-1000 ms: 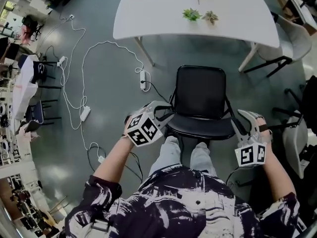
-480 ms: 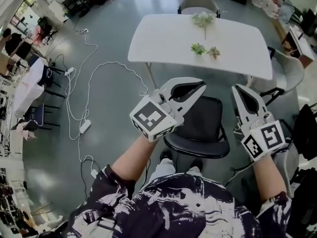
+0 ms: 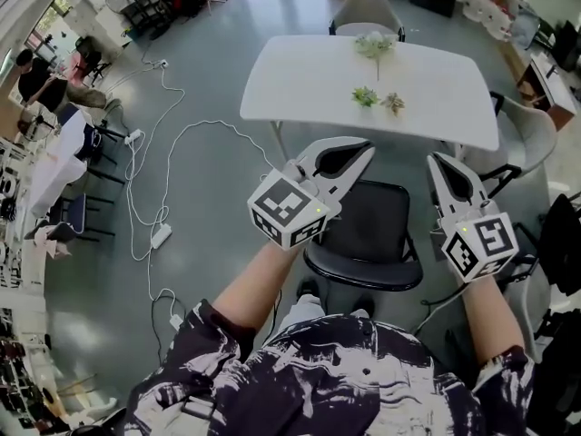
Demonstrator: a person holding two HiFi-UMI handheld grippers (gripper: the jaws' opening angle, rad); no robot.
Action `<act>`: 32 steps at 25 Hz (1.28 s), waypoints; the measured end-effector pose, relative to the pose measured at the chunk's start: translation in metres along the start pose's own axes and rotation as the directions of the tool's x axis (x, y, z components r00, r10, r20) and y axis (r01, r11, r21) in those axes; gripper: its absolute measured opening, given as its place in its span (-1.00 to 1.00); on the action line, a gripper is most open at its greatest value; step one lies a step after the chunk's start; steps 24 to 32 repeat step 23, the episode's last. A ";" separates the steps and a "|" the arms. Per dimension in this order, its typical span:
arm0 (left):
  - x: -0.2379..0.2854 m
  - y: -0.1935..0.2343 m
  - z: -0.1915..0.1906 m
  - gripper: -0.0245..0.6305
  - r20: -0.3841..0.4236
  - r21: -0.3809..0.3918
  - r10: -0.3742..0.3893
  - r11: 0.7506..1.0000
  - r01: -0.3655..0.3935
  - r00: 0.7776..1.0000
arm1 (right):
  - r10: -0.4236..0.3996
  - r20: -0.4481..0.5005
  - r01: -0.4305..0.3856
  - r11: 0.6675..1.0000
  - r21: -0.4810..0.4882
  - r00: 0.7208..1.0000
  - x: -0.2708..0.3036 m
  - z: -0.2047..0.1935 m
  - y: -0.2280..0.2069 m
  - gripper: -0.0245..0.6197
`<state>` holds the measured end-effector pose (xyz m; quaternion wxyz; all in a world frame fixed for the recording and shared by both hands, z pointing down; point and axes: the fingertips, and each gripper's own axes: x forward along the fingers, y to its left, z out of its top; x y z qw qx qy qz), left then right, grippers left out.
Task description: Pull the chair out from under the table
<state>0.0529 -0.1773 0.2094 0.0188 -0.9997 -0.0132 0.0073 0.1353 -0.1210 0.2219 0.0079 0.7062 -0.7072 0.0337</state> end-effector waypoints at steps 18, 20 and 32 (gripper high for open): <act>0.001 -0.007 -0.009 -0.91 -0.025 -0.010 0.012 1.000 -0.012 1.000 | -0.022 0.014 0.022 0.999 -0.028 1.000 -0.007 -0.005 0.000 -0.92; 0.000 -0.008 -0.009 -0.91 -0.027 -0.012 0.012 1.000 -0.013 1.000 | -0.022 0.017 0.023 0.999 -0.032 1.000 -0.008 -0.004 0.002 -0.92; 0.000 -0.007 -0.008 -0.91 -0.030 -0.013 0.012 1.000 -0.012 0.999 | -0.021 0.019 0.021 0.999 -0.034 1.000 -0.007 -0.003 0.003 -0.92</act>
